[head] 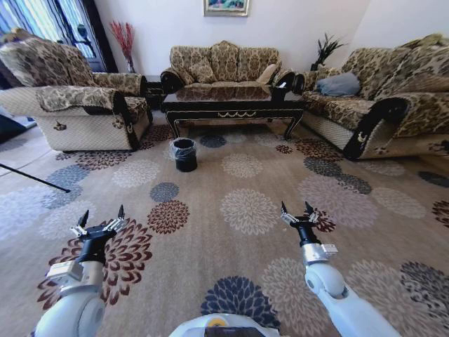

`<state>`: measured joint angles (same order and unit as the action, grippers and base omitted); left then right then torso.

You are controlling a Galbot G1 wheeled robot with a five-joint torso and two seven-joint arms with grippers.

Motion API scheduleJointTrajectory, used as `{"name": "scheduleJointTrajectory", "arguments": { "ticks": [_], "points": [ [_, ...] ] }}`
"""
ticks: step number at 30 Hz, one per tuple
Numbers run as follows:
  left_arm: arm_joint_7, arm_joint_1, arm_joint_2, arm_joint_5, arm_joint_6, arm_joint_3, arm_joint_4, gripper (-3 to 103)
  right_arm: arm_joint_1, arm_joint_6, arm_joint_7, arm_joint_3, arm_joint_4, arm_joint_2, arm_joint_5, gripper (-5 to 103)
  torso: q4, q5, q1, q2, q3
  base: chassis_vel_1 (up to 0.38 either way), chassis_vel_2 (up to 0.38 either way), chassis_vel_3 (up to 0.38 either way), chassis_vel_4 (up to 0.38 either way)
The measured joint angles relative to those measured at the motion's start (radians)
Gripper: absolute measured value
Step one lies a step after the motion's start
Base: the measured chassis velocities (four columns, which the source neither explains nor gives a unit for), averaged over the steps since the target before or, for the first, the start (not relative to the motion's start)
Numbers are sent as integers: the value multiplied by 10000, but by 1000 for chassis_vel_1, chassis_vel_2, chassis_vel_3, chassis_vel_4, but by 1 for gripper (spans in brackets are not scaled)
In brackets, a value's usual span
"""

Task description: Move to the front of the table and pick up the trash from the floor, then place it into the trash bin.

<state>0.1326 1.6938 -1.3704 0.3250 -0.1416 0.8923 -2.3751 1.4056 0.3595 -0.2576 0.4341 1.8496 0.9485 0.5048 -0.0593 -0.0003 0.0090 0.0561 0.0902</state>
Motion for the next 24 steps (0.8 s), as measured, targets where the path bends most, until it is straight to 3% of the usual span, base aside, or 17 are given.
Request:
{"name": "scheduleJointTrajectory", "arguments": {
  "ticks": [14, 24],
  "points": [
    [-10, 68, -31, -18, 4, -47, -33, 100, -17, 47, -38, -26, -45, 13, -36, 100, -1, 6, 0, 0, 1, -172, -170, 171, 163],
    [-6, 125, -104, -92, 4, -118, -80, 100, 49, 89, 17, -9, 6, 19, -123, 100, 0, 1, -1, 0, 0, -7, -14, 13, 18]
  ]
}}
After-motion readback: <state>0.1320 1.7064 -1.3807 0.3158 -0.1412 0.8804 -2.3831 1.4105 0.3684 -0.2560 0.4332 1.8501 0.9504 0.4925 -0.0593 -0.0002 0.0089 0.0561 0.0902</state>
